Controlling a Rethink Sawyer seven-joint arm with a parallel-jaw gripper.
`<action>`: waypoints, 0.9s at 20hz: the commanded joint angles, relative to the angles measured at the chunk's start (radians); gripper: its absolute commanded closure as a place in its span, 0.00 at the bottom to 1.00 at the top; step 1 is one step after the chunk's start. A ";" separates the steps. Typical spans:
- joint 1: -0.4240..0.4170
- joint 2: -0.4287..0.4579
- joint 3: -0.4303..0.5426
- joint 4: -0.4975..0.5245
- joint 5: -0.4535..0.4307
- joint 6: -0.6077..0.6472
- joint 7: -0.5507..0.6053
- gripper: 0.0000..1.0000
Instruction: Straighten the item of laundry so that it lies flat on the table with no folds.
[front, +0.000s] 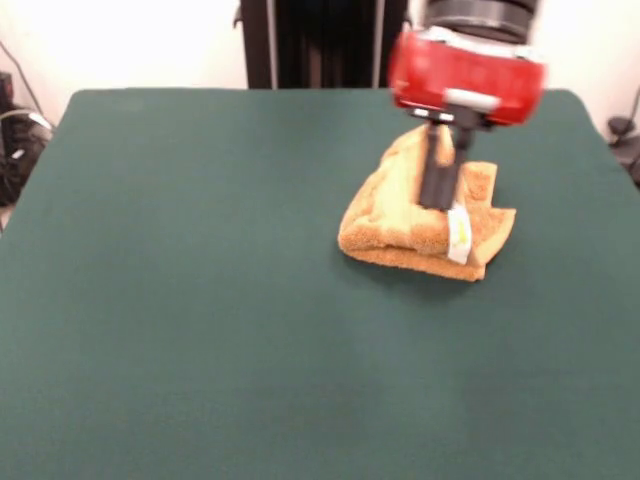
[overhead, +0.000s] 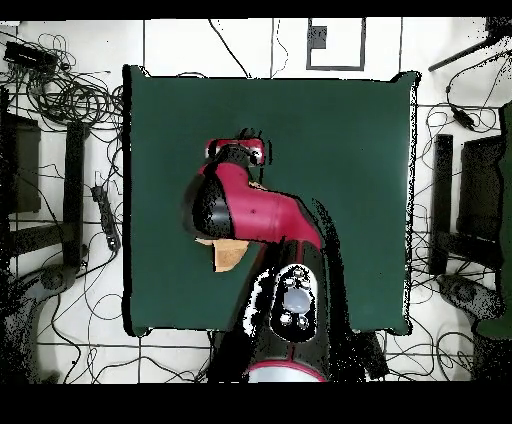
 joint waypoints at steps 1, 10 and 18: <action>-0.061 -0.061 0.168 0.009 -0.114 0.071 0.052 1.00; 0.009 0.077 0.127 -0.007 -0.028 -0.101 0.222 1.00; 0.066 0.092 0.091 -0.010 0.078 -0.099 0.257 1.00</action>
